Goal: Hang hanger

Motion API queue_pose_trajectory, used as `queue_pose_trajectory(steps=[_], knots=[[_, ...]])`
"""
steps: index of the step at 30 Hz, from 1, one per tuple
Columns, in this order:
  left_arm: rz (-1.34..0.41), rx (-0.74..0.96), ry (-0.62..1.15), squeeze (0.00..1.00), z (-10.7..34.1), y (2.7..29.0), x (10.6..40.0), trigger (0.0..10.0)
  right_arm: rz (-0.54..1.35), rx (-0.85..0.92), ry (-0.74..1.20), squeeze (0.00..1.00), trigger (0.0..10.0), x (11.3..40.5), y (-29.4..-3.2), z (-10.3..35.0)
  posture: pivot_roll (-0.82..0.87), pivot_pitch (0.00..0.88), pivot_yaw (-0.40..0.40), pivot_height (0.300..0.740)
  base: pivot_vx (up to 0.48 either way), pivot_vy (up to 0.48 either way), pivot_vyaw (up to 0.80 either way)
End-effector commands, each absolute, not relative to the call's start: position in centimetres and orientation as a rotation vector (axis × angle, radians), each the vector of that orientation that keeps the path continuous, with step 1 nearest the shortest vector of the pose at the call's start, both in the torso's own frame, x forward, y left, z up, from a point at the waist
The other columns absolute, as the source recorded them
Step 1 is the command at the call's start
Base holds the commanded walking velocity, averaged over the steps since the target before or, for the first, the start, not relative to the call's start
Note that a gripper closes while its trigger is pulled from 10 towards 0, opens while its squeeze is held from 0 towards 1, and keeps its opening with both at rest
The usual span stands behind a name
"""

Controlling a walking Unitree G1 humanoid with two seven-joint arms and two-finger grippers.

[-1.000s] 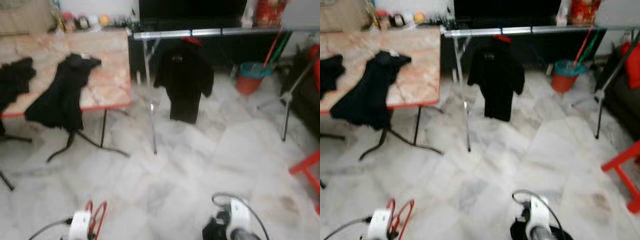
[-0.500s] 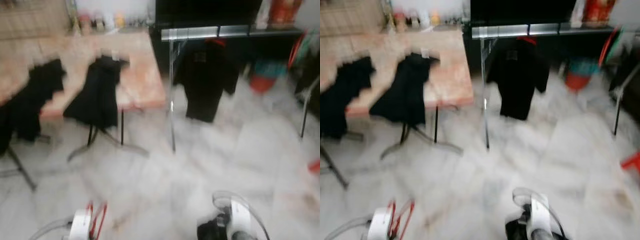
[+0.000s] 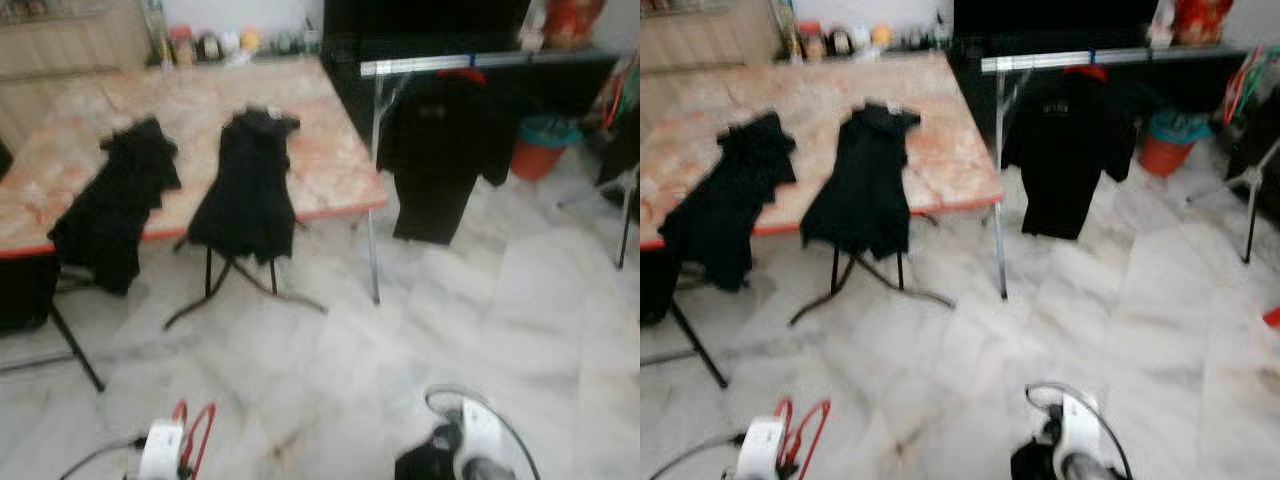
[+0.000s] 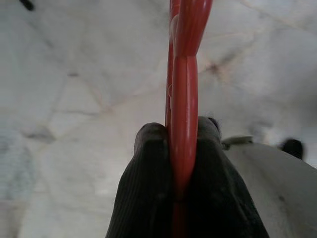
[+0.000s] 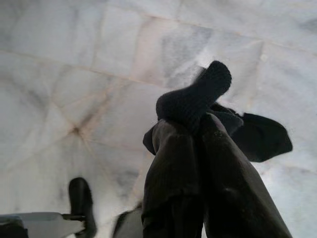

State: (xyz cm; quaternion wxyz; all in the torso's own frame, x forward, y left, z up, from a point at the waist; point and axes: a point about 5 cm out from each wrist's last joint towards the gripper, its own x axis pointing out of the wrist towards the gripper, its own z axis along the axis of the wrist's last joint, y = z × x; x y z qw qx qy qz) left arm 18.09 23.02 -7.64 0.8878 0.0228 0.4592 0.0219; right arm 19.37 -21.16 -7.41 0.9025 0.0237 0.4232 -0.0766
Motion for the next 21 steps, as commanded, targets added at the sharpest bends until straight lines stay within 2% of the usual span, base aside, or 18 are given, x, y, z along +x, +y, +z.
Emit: queue_pose_trajectory(steps=[1,6,11,21], knots=[[-0.015,0.056,1.044,0.0,-8.69,20.44,17.29,10.0,-0.163,0.105,0.868,0.0,10.0,18.97,-19.28,-7.88,0.0,0.0,0.002,0.74,0.0,0.428,0.0],[-0.014,0.055,1.046,0.0,-8.72,20.44,17.22,10.0,-0.155,0.089,0.869,0.0,10.0,18.97,-19.3,-7.88,0.0,0.0,0.002,0.74,0.0,0.426,0.0],[-0.014,0.057,1.048,0.0,-8.75,20.46,17.14,10.0,-0.154,0.084,0.868,0.0,10.0,18.95,-19.31,-7.88,0.0,0.0,0.002,0.74,0.0,0.426,0.63],[-0.012,0.056,1.047,0.0,-8.74,20.52,17.15,10.0,-0.144,0.092,0.872,0.0,10.0,18.96,-19.06,-7.92,0.01,0.0,0.003,0.74,0.0,0.426,0.0]])
